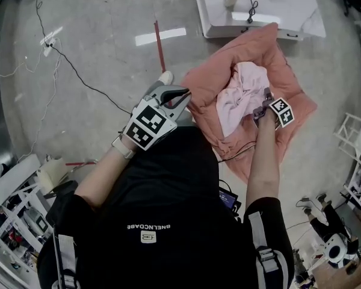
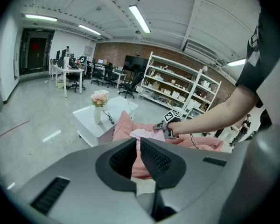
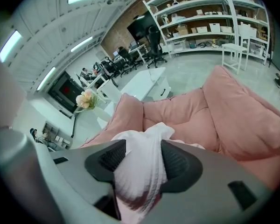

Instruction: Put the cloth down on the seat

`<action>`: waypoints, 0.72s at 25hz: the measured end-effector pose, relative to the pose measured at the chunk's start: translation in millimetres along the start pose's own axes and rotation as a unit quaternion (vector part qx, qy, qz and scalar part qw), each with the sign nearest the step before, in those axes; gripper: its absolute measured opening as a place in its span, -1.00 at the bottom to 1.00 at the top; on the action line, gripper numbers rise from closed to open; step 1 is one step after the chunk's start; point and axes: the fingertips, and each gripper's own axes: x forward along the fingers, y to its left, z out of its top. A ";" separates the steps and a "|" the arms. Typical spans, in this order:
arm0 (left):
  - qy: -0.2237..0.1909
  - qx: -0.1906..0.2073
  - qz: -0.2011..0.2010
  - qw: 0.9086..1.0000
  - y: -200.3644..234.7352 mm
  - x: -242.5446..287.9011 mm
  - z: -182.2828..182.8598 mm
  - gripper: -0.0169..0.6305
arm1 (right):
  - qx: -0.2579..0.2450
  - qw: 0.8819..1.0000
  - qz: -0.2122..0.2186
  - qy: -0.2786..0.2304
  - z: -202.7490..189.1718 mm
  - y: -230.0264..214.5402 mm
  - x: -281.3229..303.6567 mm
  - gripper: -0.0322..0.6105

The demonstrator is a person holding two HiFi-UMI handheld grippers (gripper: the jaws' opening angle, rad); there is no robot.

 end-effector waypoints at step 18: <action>-0.011 0.065 -0.076 0.995 -17.9 -14.4 45.4 -0.90 | 0.003 0.997 0.055 -0.050 -11.9 72.9 -97.0 -0.19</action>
